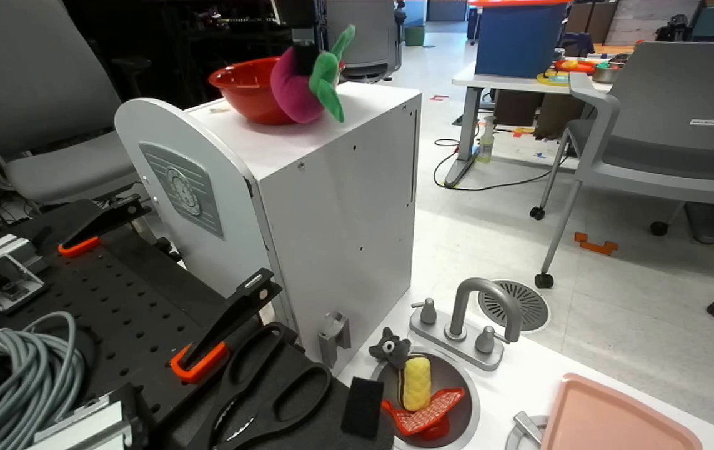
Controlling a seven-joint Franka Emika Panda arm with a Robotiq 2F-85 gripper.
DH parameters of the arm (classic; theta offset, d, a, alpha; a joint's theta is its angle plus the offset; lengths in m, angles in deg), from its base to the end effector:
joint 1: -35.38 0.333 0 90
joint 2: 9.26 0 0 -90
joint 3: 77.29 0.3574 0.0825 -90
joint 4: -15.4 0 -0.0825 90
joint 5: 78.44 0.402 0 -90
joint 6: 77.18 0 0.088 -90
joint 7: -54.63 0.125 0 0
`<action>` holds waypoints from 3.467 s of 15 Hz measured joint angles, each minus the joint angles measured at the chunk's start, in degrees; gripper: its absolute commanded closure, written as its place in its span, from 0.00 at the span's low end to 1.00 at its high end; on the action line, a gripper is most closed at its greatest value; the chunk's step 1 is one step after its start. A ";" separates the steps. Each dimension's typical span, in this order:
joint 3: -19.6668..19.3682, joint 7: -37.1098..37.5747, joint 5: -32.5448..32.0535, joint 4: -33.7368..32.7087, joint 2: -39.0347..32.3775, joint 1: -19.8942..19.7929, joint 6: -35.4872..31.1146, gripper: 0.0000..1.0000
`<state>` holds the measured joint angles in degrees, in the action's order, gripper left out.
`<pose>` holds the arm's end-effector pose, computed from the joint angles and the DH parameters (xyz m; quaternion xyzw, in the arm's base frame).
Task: Remove the beetroot plushie out of the bowl
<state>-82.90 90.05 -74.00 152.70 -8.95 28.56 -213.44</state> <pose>0.4902 -0.1062 0.3271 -0.9019 0.4310 0.0116 0.0251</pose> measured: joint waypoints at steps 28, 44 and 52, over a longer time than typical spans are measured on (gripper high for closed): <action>0.81 -19.30 5.06 2.74 0.09 1.68 2.61 0.31; 2.30 -20.59 3.50 5.02 8.25 1.79 7.85 0.00; 4.35 -19.50 3.67 5.25 17.14 2.65 22.44 0.00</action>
<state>-78.55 70.55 -70.33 157.95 8.20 31.20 -191.00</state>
